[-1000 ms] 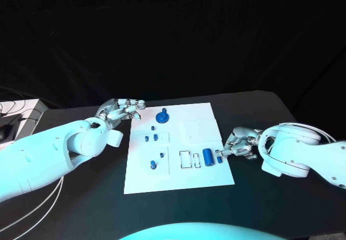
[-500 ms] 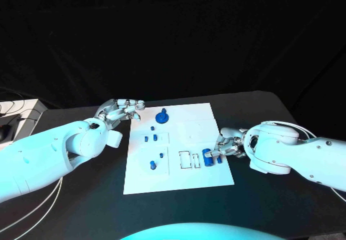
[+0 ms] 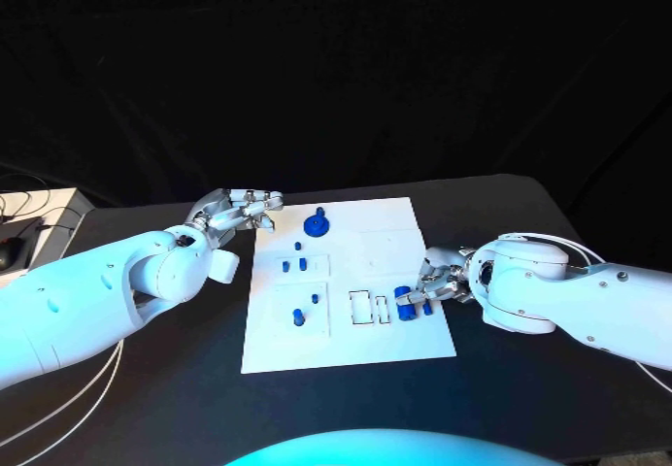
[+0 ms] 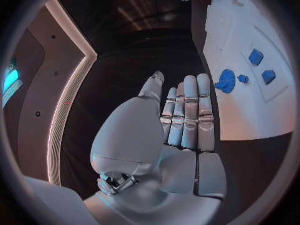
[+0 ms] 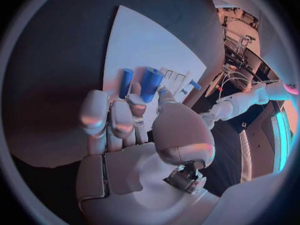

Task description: Assemble the parts on the task board

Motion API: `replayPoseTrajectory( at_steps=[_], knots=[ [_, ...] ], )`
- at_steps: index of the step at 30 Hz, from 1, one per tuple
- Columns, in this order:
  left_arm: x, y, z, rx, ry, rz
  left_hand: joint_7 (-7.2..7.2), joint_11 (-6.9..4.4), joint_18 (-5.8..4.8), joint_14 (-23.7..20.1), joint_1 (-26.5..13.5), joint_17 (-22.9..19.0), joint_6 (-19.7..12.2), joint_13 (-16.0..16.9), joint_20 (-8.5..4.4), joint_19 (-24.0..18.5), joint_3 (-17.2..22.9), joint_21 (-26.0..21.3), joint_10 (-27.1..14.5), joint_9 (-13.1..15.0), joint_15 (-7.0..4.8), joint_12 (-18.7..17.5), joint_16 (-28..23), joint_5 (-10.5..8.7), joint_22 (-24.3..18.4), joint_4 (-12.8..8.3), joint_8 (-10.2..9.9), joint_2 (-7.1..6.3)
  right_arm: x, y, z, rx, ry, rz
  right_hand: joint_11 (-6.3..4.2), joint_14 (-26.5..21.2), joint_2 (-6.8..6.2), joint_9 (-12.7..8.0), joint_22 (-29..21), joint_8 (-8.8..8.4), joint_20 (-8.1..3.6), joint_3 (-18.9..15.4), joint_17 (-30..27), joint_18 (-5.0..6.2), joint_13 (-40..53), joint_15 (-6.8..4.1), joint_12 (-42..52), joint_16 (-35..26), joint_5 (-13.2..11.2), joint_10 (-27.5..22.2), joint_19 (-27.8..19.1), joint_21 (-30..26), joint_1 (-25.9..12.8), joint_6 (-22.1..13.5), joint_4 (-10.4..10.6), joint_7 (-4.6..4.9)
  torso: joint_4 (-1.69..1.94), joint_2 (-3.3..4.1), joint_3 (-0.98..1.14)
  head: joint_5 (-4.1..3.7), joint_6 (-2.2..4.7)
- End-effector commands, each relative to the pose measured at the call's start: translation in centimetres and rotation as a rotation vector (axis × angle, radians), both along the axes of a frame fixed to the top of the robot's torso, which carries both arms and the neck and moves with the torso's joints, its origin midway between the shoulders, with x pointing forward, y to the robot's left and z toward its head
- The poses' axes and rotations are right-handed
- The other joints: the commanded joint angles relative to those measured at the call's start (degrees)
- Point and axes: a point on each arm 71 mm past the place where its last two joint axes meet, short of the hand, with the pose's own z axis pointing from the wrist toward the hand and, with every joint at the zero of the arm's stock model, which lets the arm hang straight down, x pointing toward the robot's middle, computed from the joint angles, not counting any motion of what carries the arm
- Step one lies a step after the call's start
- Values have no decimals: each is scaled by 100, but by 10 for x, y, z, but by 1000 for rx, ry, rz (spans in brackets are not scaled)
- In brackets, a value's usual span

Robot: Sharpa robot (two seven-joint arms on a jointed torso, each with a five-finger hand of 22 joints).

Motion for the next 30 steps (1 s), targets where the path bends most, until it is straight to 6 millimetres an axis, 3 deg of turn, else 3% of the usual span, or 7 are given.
replayPoseTrajectory(
  at_steps=[1,5,15,25,30],
  knots=[
    [-1,-3,2,-17,-13,-24,12,3,-58,17,-31,9,-41,5,-5,22,-29,-27,-19,8,28,32,-31,-17,-7,-2,35,14,-1,0,-2,-58,9,32,-4,55,-5,35,746,-15,-37,46,17,-65,9,-5,23,30,-99,59,359,47,-85,32,-1,-8,-4,1,-5,5,-3],
    [-1,-2,2,-18,-13,-26,12,3,-58,17,-31,9,-41,5,-5,22,-29,-27,-19,8,28,32,-31,-17,-7,-2,35,14,-1,2,-4,-74,13,49,-5,53,-11,60,745,-3,-39,52,20,-66,8,-6,22,26,-132,59,357,50,-114,31,11,-11,-10,1,-5,11,-4],
    [-2,-1,2,-20,-5,-22,20,8,-59,16,-68,16,-56,4,-3,26,-49,-40,-33,6,34,36,-34,-16,-13,44,27,63,-2,11,-14,-95,13,75,-15,62,-99,365,755,94,-47,136,74,-77,6,-13,26,29,-102,51,352,105,-264,-26,212,-29,-1,12,5,32,-31],
    [-2,0,2,-22,-1,-22,18,8,-58,16,-70,18,-58,4,-1,29,-54,-45,-39,7,34,39,-34,-12,-16,57,31,71,-3,22,-19,-86,4,92,-19,62,-91,462,754,111,-50,165,88,-78,7,-16,41,32,169,50,351,109,-206,-38,180,-36,-9,7,1,44,-51],
    [-2,0,2,-23,1,-22,21,13,-56,15,-60,20,-70,3,1,34,-66,-53,-55,7,36,41,-38,-12,-22,72,31,72,-4,27,-21,-77,-4,94,-18,61,-43,509,754,108,-49,139,95,-81,-10,-14,16,28,532,28,344,104,-144,-55,57,-34,-1,14,2,50,-63]
  ],
)
